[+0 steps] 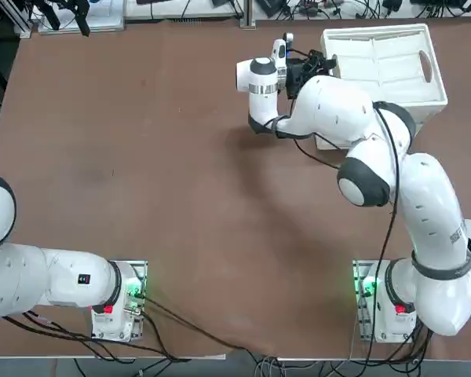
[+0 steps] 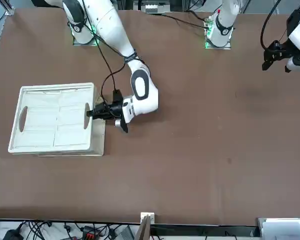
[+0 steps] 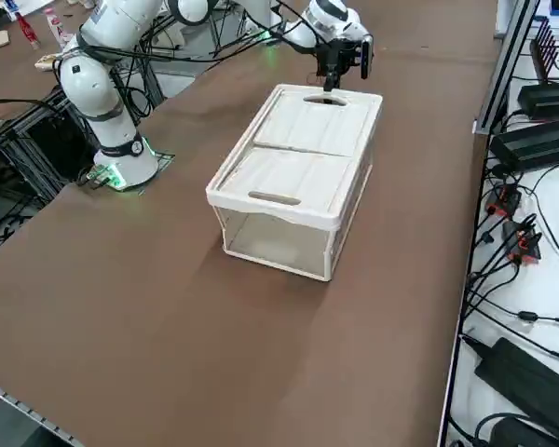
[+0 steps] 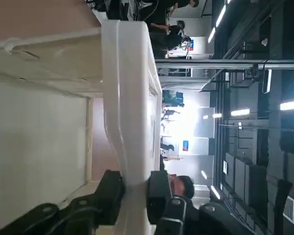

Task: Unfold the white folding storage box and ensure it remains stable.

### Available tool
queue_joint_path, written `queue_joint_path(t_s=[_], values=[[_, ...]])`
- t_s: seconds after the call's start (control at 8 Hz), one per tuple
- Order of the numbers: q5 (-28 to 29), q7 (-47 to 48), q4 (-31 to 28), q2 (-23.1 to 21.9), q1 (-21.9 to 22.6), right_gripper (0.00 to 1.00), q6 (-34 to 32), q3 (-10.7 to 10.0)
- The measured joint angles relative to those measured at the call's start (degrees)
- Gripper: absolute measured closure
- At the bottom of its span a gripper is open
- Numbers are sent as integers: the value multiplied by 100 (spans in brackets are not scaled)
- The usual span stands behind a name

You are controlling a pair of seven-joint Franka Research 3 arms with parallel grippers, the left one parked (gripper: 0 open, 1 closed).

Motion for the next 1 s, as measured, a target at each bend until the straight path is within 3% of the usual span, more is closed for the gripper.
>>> queue_joint_path(t_s=[1.0], values=[[0,-65,-17,12,28,71,-71,0]])
